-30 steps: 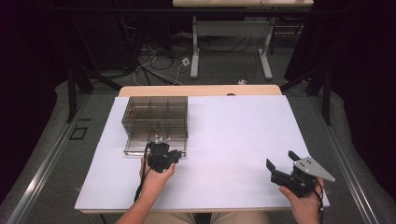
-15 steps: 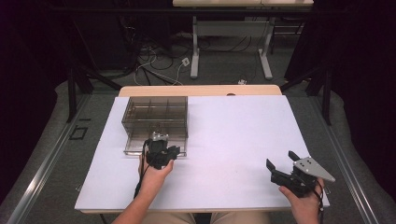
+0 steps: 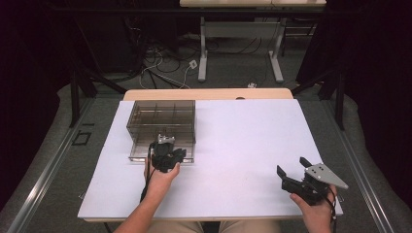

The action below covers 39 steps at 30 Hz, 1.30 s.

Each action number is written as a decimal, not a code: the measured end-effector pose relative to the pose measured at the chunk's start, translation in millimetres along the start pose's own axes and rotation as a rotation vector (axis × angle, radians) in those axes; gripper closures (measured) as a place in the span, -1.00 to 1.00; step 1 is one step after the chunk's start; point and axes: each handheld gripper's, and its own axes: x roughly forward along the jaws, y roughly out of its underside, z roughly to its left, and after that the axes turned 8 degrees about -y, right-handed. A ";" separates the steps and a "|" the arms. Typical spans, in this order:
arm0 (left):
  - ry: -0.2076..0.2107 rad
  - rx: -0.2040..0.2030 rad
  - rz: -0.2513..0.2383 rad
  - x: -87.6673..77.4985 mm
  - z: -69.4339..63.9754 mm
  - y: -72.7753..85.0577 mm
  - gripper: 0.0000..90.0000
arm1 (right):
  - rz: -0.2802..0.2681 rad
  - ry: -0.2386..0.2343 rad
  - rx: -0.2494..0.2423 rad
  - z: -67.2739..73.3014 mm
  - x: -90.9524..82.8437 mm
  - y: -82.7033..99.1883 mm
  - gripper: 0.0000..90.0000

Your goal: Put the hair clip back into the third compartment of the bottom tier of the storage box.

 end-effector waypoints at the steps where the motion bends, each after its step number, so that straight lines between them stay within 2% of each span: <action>1: -0.002 0.002 0.001 0.3 0.2 -0.2 0.72 | -0.002 0.003 -0.004 -0.4 0.1 0.0 -0.68; 15: -0.014 0.010 0.008 6.1 2.9 -2.4 0.72 | 0.005 0.002 0.001 -0.1 0.8 0.2 -0.68; 39: -0.039 -0.019 0.018 18.8 7.3 -3.5 0.72 | 0.011 -0.002 -0.003 -0.3 1.3 0.5 -0.68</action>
